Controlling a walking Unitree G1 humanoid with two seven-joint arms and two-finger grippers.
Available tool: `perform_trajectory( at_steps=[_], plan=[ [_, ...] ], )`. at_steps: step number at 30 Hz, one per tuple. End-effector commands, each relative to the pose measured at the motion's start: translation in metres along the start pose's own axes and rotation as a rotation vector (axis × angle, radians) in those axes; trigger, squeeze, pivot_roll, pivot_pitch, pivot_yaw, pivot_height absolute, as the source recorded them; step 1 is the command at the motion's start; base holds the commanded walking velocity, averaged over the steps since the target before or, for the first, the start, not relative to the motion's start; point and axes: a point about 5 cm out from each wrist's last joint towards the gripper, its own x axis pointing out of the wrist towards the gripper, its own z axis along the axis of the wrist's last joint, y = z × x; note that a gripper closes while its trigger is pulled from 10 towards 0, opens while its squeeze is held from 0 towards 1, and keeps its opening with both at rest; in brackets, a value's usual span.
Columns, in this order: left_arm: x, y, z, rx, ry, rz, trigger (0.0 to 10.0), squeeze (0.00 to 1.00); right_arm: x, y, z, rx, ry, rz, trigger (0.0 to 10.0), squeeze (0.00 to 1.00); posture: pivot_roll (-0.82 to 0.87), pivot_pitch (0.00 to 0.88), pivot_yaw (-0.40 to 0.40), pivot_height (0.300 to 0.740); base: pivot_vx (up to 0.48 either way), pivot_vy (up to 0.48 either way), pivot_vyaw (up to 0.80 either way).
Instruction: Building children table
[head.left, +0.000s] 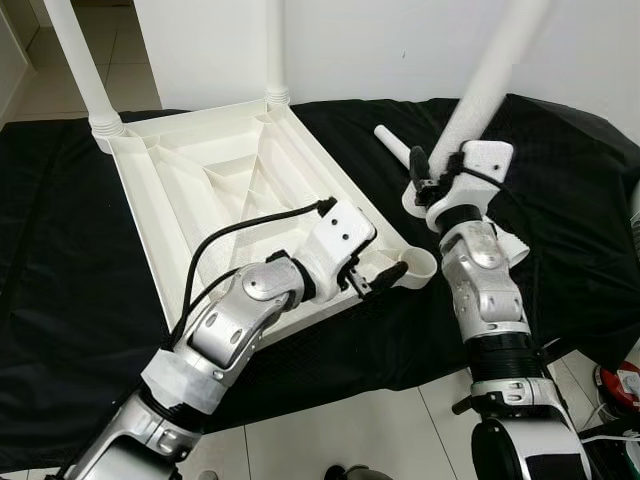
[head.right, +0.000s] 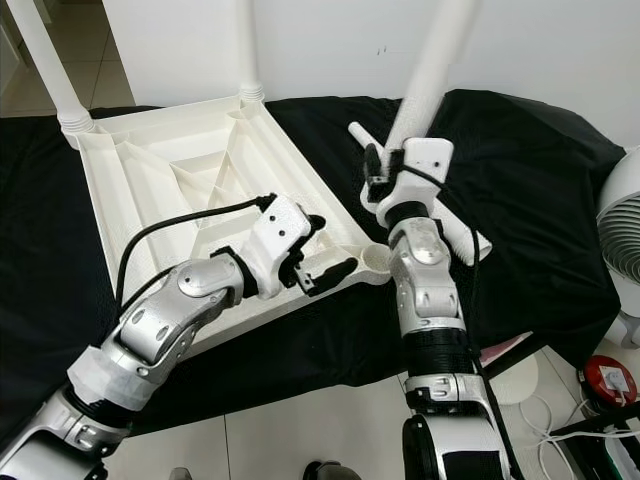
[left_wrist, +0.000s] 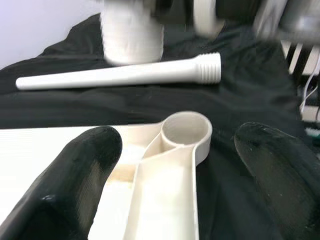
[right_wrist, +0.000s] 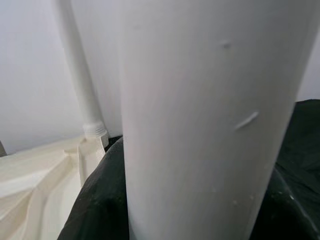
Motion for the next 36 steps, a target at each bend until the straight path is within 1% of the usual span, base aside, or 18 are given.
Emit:
perform_trajectory(
  at_steps=[1,2,3,4,7,12,13,16,19,20,22,23,24,26,27,28,33,36],
  plan=[
    [0.001,-0.005,-0.003,0.0,0.017,-0.059,10.0,0.0,-0.001,-0.002,0.002,-0.01,0.004,0.017,10.0,0.0,0.04,0.058,-0.035,0.74,0.0,0.0,0.0],
    [0.001,-0.004,-0.003,-0.006,0.02,-0.05,10.0,0.0,-0.002,-0.003,0.001,-0.055,0.024,0.041,10.0,0.0,0.04,0.058,-0.035,0.74,0.0,0.0,0.0],
    [0.001,-0.004,-0.003,-0.006,0.02,-0.05,10.0,0.0,-0.002,-0.003,0.001,-0.055,0.024,0.041,10.0,0.0,0.04,0.058,-0.035,0.74,0.0,0.0,0.0],
    [-0.001,0.009,-0.001,-0.019,0.024,0.014,10.0,0.0,-0.006,-0.009,-0.007,-0.157,0.128,0.136,10.0,0.0,0.05,0.061,-0.041,0.74,0.0,0.0,0.0],
    [-0.006,0.03,0.003,-0.014,0.023,0.107,10.0,0.0,-0.014,-0.022,-0.019,-0.269,0.248,0.223,10.0,0.0,0.05,0.06,-0.042,0.74,0.0,0.0,0.0],
    [-0.009,0.041,0.008,-0.031,0.013,0.148,10.0,0.0,-0.02,-0.029,-0.026,-0.308,0.321,0.279,10.0,0.0,0.05,0.06,-0.044,0.74,0.0,0.0,0.0],
    [-0.009,0.05,0.018,-0.074,-0.019,0.164,10.0,0.0,-0.022,-0.033,-0.029,-0.312,0.347,0.288,10.0,0.0,0.05,0.057,-0.047,0.74,0.0,0.0,0.0],
    [-0.008,0.052,0.023,-0.091,-0.037,0.159,10.0,0.0,-0.022,-0.032,-0.029,-0.313,0.348,0.302,10.0,0.0,0.05,0.057,-0.048,0.74,0.0,0.0,0.0],
    [-0.006,0.052,0.034,-0.131,-0.086,0.135,10.0,0.0,-0.024,-0.026,-0.03,-0.311,0.346,0.345,10.0,0.0,0.05,0.055,-0.047,0.74,0.0,0.0,0.0],
    [-0.005,0.051,0.038,-0.166,-0.113,0.111,10.0,0.0,-0.026,-0.022,-0.032,-0.308,0.349,0.373,10.0,0.0,0.05,0.055,-0.046,0.74,0.0,0.0,0.0],
    [-0.005,0.051,0.038,-0.166,-0.113,0.111,10.0,0.0,-0.026,-0.022,-0.032,-0.308,0.349,0.373,10.0,0.0,0.05,0.055,-0.046,0.74,0.0,0.0,0.0],
    [-0.002,0.046,0.046,-0.207,-0.154,0.063,10.0,0.0,-0.028,-0.016,-0.034,-0.307,0.352,0.406,10.0,0.0,0.05,0.054,-0.047,0.74,0.0,0.0,0.0],
    [-0.002,0.046,0.046,-0.207,-0.154,0.063,10.0,0.0,-0.028,-0.016,-0.034,-0.307,0.352,0.406,10.0,0.0,0.05,0.054,-0.047,0.74,0.0,0.0,0.0],
    [0.004,0.037,0.061,-0.269,-0.228,-0.034,10.0,0.0,-0.03,-0.003,-0.038,-0.299,0.358,0.474,10.0,0.0,0.05,0.051,-0.049,0.74,0.0,0.0,0.0],
    [0.004,0.037,0.061,-0.269,-0.228,-0.034,10.0,0.0,-0.03,-0.003,-0.038,-0.299,0.358,0.474,10.0,0.0,0.05,0.051,-0.049,0.74,0.0,0.0,0.0],
    [0.006,0.034,0.066,-0.285,-0.255,-0.066,10.0,0.0,-0.029,0.003,-0.038,-0.289,0.358,0.499,10.0,0.0,0.05,0.05,-0.051,0.74,0.0,0.0,0.0],
    [0.012,0.036,0.071,-0.293,-0.276,-0.088,10.0,0.0,-0.028,0.013,-0.039,-0.283,0.36,0.557,10.0,0.0,0.04,0.045,-0.055,0.74,0.0,0.0,0.0],
    [0.016,0.044,0.087,-0.307,-0.325,-0.089,10.0,0.0,-0.029,0.02,-0.038,-0.291,0.362,0.623,10.0,0.0,0.04,0.041,-0.054,0.74,0.0,0.0,0.0]
  ],
)
